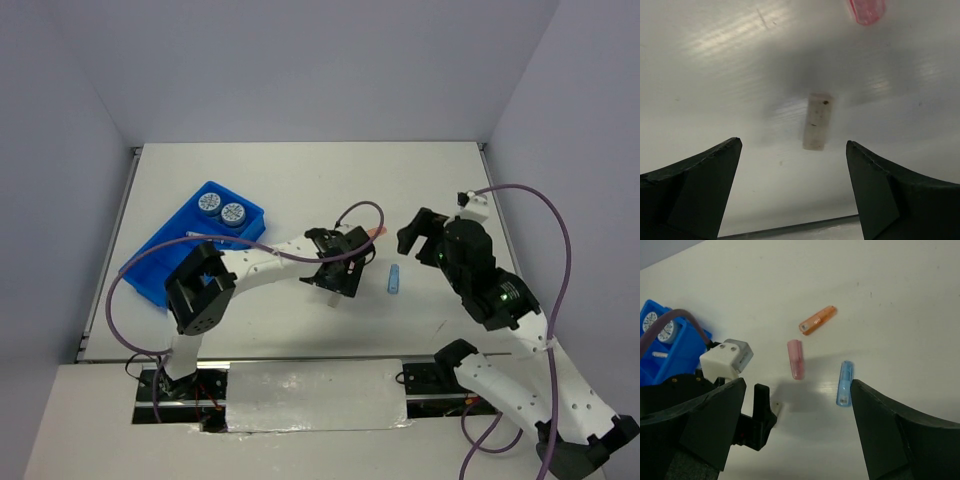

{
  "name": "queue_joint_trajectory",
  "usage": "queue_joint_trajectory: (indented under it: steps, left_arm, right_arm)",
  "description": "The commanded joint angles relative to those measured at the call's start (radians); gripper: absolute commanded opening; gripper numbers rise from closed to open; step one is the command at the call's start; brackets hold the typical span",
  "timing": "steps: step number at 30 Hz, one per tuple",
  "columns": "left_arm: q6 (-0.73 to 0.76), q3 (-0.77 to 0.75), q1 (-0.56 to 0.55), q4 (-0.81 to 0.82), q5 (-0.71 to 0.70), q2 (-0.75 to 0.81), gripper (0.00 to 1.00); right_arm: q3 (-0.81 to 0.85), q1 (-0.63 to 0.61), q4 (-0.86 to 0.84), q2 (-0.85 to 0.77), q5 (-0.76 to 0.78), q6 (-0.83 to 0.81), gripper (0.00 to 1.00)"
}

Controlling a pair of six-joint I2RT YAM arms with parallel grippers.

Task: Sort the stationery into containers
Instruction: Pick up the stationery from the center of the board.

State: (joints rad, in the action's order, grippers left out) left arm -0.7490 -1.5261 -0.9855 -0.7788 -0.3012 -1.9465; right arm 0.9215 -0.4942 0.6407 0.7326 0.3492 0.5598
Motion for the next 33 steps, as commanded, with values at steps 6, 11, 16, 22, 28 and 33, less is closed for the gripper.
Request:
queue_joint_trajectory:
  steps: [6, 11, 16, 22, 28, 33]
  left_arm:
    - [-0.055, -0.002, -0.001, 0.082, 0.036, -0.063, 0.91]
    - [-0.065, 0.07, -0.007, 0.124, 0.059, -0.074, 0.85]
    - [-0.073, 0.129, -0.022, 0.167, 0.083, -0.091, 0.75]
    - [-0.081, 0.106, -0.027, 0.107, 0.013, -0.04, 0.16]
    - [-0.158, 0.194, 0.226, -0.094, -0.145, 0.271, 0.06]
    - [-0.112, 0.239, 0.623, -0.132, -0.237, 0.558, 0.16]
  right_arm:
    - [-0.026, 0.006, 0.128, -0.053, -0.03, -0.02, 0.93]
    - [-0.012, 0.008, 0.119, -0.045, -0.039, -0.038, 0.94]
    - [0.016, 0.006, 0.1, -0.01, -0.061, -0.052, 0.93]
    - [0.048, 0.008, 0.079, 0.034, -0.073, -0.075, 0.94]
    - [0.05, 0.008, 0.059, 0.065, -0.096, -0.101, 0.94]
    - [0.036, 0.014, 0.022, 0.094, -0.133, -0.107, 0.94]
